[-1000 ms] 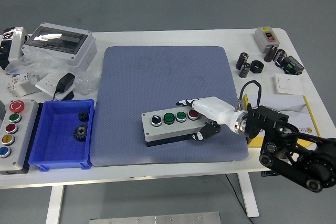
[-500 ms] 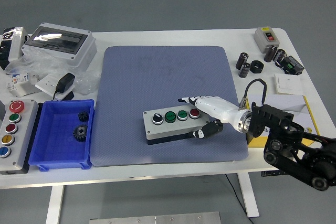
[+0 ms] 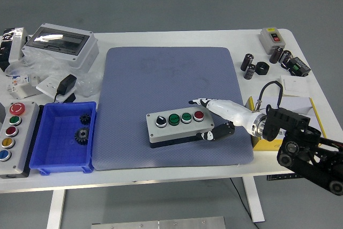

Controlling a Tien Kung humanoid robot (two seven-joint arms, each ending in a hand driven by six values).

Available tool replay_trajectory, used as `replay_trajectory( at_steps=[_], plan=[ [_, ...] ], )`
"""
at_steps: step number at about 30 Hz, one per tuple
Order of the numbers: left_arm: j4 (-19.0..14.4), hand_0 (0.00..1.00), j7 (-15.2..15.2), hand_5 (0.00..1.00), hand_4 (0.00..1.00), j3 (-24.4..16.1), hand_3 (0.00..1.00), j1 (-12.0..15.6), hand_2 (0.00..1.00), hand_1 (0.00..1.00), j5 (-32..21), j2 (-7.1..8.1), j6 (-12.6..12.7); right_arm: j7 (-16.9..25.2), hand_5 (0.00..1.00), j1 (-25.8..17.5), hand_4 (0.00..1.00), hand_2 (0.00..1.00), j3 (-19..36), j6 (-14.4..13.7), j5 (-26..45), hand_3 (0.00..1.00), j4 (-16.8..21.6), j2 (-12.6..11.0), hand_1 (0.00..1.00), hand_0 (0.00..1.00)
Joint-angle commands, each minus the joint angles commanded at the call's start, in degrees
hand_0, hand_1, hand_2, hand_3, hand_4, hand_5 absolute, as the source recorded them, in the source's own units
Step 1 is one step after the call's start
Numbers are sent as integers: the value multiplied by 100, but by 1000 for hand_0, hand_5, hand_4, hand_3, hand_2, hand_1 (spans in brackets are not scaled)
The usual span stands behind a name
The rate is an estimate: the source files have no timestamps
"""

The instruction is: Pick up the button,place it on the desk,press the button,press the button

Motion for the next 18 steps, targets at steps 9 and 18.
replay_trajectory(
  at_steps=[9,18],
  plan=[
    [0,609,-31,178,613,-16,600,-10,527,603,39,3,41,165,270,-189,750,998,62,74,698,998,231,-294,992,962],
    [0,610,-87,173,614,-40,599,-19,527,603,48,7,95,232,278,-246,748,998,142,27,788,998,289,-345,970,947]
  ],
)
